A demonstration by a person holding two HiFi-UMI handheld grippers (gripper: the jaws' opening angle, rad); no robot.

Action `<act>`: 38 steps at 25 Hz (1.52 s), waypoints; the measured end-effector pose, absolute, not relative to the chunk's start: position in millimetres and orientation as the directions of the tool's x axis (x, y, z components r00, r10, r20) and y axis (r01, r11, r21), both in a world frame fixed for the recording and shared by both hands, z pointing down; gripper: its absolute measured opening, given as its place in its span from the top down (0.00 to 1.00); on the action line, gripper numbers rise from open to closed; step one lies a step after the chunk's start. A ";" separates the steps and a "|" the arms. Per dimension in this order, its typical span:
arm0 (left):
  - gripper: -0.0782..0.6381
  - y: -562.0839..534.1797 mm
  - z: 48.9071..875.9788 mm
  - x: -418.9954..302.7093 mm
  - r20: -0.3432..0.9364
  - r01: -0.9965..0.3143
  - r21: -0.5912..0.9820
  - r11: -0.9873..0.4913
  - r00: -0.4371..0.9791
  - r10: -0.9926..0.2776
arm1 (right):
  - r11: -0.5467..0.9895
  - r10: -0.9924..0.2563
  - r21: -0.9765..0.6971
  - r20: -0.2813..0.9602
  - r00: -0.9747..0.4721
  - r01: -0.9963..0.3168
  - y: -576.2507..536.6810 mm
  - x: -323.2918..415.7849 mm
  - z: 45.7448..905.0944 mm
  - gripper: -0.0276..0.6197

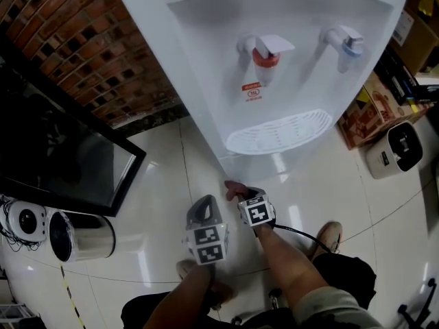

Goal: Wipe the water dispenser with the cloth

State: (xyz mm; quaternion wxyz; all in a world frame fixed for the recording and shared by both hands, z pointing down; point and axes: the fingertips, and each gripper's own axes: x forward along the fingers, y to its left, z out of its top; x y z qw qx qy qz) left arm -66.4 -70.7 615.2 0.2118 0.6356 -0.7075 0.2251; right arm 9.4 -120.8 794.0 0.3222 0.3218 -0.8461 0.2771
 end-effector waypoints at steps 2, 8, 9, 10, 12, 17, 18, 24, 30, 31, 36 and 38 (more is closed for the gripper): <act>0.89 -67.0 634.2 -63.5 0.619 -0.994 -0.074 0.082 -0.110 -0.777 | 0.634 -0.362 -0.268 0.726 -0.585 -0.725 -127.4 9.5 797.4 0.81; 0.89 -87.4 638.9 -43.4 0.620 -0.996 -0.084 0.033 -0.078 -0.780 | 0.577 -0.396 -0.254 0.744 -0.538 -0.776 -157.7 38.6 800.7 0.81; 0.89 -92.4 638.4 -36.8 0.618 -0.996 -0.085 0.022 -0.070 -0.783 | 0.576 -0.397 -0.252 0.745 -0.536 -0.777 -159.6 42.7 800.2 0.81; 0.89 -97.3 638.4 -28.2 0.616 -0.996 -0.086 0.006 -0.057 -0.786 | 0.572 -0.401 -0.251 0.745 -0.533 -0.781 -161.8 48.3 800.0 0.81; 0.89 -107.8 638.0 -7.4 0.611 -0.996 -0.086 -0.036 -0.024 -0.791 | 0.556 -0.411 -0.245 0.749 -0.520 -0.794 -168.9 64.3 800.1 0.81; 0.89 -132.9 636.0 38.7 0.597 -0.990 -0.085 -0.113 0.040 -0.801 | 0.541 -0.410 -0.233 0.766 -0.495 -0.808 -188.4 104.2 801.7 0.81; 0.89 -137.9 636.3 45.8 0.597 -0.989 -0.088 -0.122 0.046 -0.801 | 0.537 -0.409 -0.233 0.768 -0.492 -0.811 -191.9 111.5 802.4 0.81; 0.89 -163.6 643.2 85.3 0.607 -0.979 -0.102 -0.175 0.078 -0.791 | 0.522 -0.391 -0.226 0.794 -0.466 -0.823 -209.4 152.7 809.6 0.81; 0.89 -180.3 657.1 139.3 0.621 -0.972 -0.080 -0.222 0.125 -0.774 | 0.492 -0.356 -0.197 0.844 -0.402 -0.848 -224.3 195.5 825.4 0.81; 0.89 -182.4 657.0 147.9 0.620 -0.972 -0.072 -0.223 0.132 -0.773 | 0.484 -0.356 -0.187 0.850 -0.388 -0.855 -226.7 203.3 827.5 0.81; 0.89 -180.5 658.3 174.8 0.617 -0.976 -0.031 -0.214 0.150 -0.772 | 0.380 -0.430 -0.160 0.841 -0.327 -0.911 -257.6 238.4 826.6 0.81; 0.89 -171.1 664.8 174.5 0.633 -0.980 -0.027 -0.198 0.136 -0.762 | 0.372 -0.429 -0.164 0.843 -0.326 -0.914 -260.5 238.3 829.3 0.81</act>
